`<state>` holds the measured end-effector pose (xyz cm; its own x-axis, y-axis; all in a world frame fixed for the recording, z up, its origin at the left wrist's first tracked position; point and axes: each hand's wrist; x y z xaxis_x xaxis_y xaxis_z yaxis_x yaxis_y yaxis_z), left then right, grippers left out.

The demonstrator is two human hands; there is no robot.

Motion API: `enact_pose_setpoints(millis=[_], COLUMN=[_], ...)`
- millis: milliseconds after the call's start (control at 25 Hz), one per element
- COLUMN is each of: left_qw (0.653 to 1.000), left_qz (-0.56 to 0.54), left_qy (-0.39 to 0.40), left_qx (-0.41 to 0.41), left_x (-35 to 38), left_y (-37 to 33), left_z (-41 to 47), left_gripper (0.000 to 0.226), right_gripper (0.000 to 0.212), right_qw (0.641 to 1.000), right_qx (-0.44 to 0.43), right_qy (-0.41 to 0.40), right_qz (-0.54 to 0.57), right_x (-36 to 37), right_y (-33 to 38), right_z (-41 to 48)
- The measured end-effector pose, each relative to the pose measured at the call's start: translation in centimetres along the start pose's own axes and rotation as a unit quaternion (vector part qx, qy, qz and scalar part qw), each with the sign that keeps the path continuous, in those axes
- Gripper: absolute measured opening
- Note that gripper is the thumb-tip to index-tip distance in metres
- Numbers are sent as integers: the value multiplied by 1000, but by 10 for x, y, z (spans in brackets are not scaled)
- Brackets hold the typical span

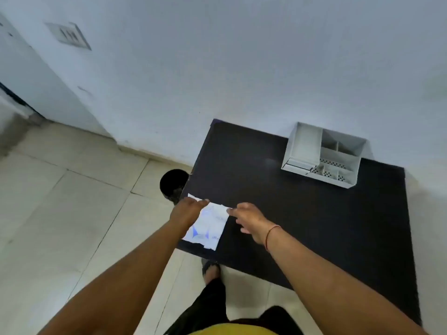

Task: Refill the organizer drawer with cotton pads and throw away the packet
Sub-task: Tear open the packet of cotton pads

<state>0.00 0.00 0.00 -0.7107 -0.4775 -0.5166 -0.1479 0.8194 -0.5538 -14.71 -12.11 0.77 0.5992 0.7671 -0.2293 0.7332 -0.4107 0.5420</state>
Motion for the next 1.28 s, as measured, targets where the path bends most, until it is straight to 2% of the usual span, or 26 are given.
enact_pose_setpoints(millis=[40,160,240,360,440,480,520,560,640,680,720,760,840,920,1000,1080,1160,1280], left_qw=[999,977,969,964,943,921,896,875,858,858,862,869,873,870,870,876,879,880], left_qz=[-7,-118,-130,-147,-207,-261,-318,-366,-417,-425,-421,-408,-393,-393,-379,-360,-354,-357], left_qy=[9,48,68,79,114,135,156,173,195,206,221,237,265,288,310,320,319,313], left_qx=[-39,-169,-201,-207,-235,-255,-266,-265,-227,-201,-175,-153,-112,-79,-51,-27,-21,-21], left_x=[1,5,3,1,-4,-9,-12,-16,-20,-21,-21,-19,-11,-2,8,17,22,28], left_y=[12,42,50,52,46,39,33,23,-4,-19,-35,-48,-72,-90,-100,-107,-114,-126], left_z=[7,25,30,35,39,40,44,47,45,42,38,34,26,19,15,11,2,-11], left_gripper=[34,37,47,45,59,67,74,80,74,61,50,44,40,40,43,46,44,40], right_gripper=[15,13,15,6,6,7,7,10,17,21,24,27,37,49,54,45,26,10], right_qw=[1000,996,995,992,998,1000,987,948,814,770,759,780,848,865,878,902,923,938], right_qx=[19,85,98,110,56,-17,-120,-236,-431,-476,-487,-476,-420,-368,-313,-260,-227,-233], right_qy=[14,16,3,-2,0,-13,-36,-66,-104,-104,-101,-105,-146,-223,-243,-228,-201,-160], right_qz=[4,3,24,63,42,-11,-97,-201,-375,-412,-420,-393,-287,-258,-268,-257,-237,-200], right_x=[9,37,51,60,59,56,50,43,25,15,5,-7,-28,-46,-61,-80,-99,-121], right_y=[-5,-24,-31,-26,-10,1,12,22,34,39,42,44,49,55,61,66,67,58], right_z=[4,30,42,51,54,51,47,38,14,-1,-14,-26,-45,-50,-53,-57,-66,-84])
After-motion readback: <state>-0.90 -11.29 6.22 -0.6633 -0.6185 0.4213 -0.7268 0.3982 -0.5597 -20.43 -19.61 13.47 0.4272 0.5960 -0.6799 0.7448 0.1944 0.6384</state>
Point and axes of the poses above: each hand's wrist, its own z-axis towards the middle knuckle, its own x-axis out of the palm, y = z × x, and after that the axes turned 7 degrees about -y, right-handed
